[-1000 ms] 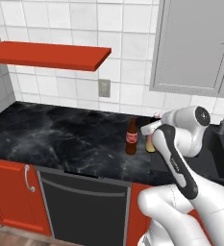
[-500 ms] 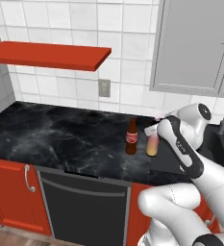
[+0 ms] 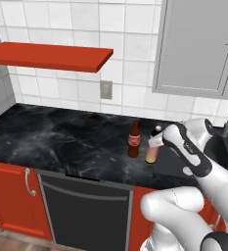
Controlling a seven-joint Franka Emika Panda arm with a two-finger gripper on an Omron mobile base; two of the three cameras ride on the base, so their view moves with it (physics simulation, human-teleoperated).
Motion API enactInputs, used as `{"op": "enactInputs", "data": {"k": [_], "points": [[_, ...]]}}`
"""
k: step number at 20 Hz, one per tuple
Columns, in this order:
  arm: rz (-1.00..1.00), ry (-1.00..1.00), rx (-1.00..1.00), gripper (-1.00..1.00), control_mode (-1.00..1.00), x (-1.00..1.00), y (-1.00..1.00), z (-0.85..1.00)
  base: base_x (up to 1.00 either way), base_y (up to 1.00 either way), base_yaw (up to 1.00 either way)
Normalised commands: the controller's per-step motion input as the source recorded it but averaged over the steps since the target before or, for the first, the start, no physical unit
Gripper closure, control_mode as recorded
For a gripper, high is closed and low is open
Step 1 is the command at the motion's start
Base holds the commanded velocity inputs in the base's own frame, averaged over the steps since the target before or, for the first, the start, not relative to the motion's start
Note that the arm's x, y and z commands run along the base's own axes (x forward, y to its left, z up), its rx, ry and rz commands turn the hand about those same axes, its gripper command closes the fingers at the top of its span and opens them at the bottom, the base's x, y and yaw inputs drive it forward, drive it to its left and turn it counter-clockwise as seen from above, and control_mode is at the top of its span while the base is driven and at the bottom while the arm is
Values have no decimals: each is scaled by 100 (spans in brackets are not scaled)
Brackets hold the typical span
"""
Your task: Place the large bottle from the dining counter next to the other large bottle outside the sink, and place the small bottle from the dining counter next to the other small bottle inside the sink.
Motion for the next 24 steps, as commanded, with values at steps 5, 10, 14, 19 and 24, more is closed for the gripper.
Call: {"op": "enactInputs", "data": {"k": [5,10,14,19,24], "points": [[12,3,1,100,-100,37,0,-25,0,0,0],[11,1,0,100,-100,42,-3,-19,0,0,0],[8,-4,0,100,-100,34,-13,-19,0,0,0],[7,-4,0,100,-100,27,-7,-19,0,0,0],[8,-2,0,100,-100,35,0,-15,0,0,0]]}}
